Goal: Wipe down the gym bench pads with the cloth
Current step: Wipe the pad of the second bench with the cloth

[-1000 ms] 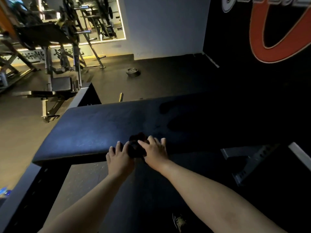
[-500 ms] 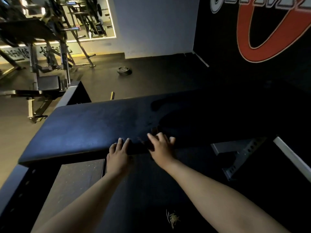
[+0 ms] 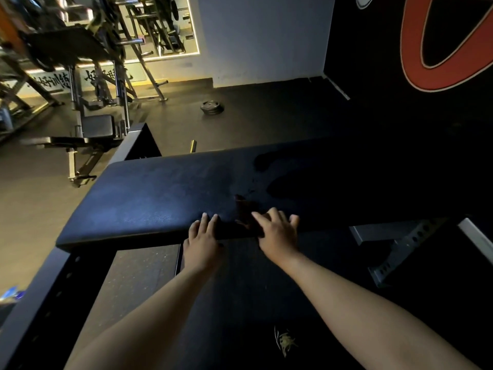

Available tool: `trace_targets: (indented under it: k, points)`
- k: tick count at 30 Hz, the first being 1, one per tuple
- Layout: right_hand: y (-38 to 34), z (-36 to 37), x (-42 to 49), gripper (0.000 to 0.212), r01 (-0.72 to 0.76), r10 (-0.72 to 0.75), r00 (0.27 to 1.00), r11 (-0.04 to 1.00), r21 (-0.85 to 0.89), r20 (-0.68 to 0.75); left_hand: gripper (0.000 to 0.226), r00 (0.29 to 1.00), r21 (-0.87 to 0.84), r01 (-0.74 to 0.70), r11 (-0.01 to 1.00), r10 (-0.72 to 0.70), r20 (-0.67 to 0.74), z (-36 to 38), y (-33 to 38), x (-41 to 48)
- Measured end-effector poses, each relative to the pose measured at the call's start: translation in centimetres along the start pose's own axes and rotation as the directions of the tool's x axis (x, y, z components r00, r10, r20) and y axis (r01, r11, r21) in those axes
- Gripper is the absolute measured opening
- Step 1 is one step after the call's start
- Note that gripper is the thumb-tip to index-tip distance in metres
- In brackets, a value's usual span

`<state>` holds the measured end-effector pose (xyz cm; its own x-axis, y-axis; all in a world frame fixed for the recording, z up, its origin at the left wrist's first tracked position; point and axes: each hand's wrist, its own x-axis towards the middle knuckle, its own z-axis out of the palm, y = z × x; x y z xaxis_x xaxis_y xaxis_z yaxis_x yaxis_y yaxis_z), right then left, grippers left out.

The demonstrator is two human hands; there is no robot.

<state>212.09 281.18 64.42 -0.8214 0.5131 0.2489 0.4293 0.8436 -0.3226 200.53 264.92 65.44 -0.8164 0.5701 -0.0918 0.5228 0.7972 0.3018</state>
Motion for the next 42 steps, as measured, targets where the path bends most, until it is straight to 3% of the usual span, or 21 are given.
trace_targets:
  k: [6,11,13,17,23,29,32,36,42]
  points:
    - [6.0,-1.8,-2.3,0.069,-0.234,0.226,0.96,0.972,-0.031,-0.167,0.085,0.999,0.013,-0.036,0.999,0.035,0.015,-0.4,-0.5,-0.4]
    - [2.9,0.3,-2.4,0.075,-0.231,0.24,0.949,0.971,0.065,-0.203,0.076,0.995,-0.048,-0.094,0.994,0.093,-0.029,-0.8,-1.8,-0.2]
    - [0.6,1.4,-2.1,0.078,-0.227,0.242,0.957,0.968,0.103,-0.161,0.075,0.998,-0.023,-0.042,0.999,0.041,-0.051,-0.8,-3.0,-0.4]
    - [-4.0,2.5,-1.1,0.08,-0.094,0.102,0.992,0.989,0.113,-0.068,0.086,0.998,-0.007,0.068,0.998,-0.067,0.007,-0.9,-5.4,-1.3]
    - [-12.1,3.5,1.2,0.06,0.146,-0.155,0.984,0.985,0.095,0.087,0.086,0.994,-0.095,0.111,0.989,-0.11,0.016,-1.2,-4.7,-1.2]
    - [-7.2,1.6,4.1,0.043,0.308,-0.318,0.941,0.946,0.098,0.115,0.061,0.986,-0.101,0.118,0.988,-0.129,-0.108,-2.2,-3.9,-0.6]
    - [-4.8,0.6,6.5,0.028,0.188,-0.212,0.967,0.968,0.163,0.144,0.04,0.984,-0.109,0.088,0.99,-0.103,-0.146,-2.5,-3.1,0.2]
    - [-2.4,-0.9,10.0,0.031,0.157,-0.177,0.974,0.977,0.143,0.142,0.042,0.989,-0.068,0.022,0.997,-0.032,-0.145,-1.9,-2.4,0.9]
    - [1.6,-0.4,16.4,0.031,0.009,-0.013,0.998,0.997,0.078,0.056,0.028,0.964,-0.102,0.08,0.992,-0.103,-0.243,-2.1,-1.2,2.3]
